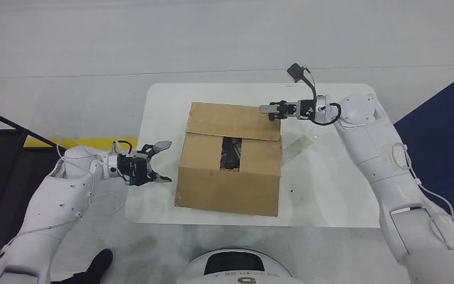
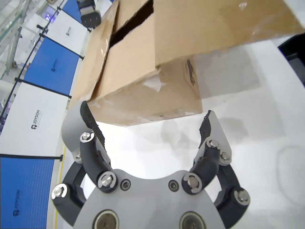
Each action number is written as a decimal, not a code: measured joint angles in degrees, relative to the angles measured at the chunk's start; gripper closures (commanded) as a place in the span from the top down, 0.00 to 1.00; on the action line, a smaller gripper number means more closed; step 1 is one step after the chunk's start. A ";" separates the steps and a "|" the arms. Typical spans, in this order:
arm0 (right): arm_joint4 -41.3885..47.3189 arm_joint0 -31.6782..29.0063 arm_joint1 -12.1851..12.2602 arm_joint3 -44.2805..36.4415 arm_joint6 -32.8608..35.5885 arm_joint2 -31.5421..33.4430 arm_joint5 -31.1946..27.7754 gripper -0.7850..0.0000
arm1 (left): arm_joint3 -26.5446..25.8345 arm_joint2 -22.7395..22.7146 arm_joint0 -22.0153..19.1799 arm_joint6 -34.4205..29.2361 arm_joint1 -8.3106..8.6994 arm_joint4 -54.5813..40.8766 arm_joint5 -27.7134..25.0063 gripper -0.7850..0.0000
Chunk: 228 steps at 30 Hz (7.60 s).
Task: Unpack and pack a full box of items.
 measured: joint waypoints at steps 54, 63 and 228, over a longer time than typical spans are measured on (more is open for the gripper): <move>0.00 0.00 0.00 0.00 0.00 0.00 0.00 1.00 | -3.35 25.42 -15.67 -9.17 6.43 -20.75 5.13 1.00; 0.00 0.00 0.00 0.00 0.00 0.00 0.00 1.00 | 1.74 26.18 -19.25 -4.74 4.36 -27.75 -3.14 1.00; 6.74 -4.39 4.73 -5.93 7.70 -1.34 -2.09 1.00 | -8.61 16.63 -7.48 -31.27 3.01 -81.10 -5.38 1.00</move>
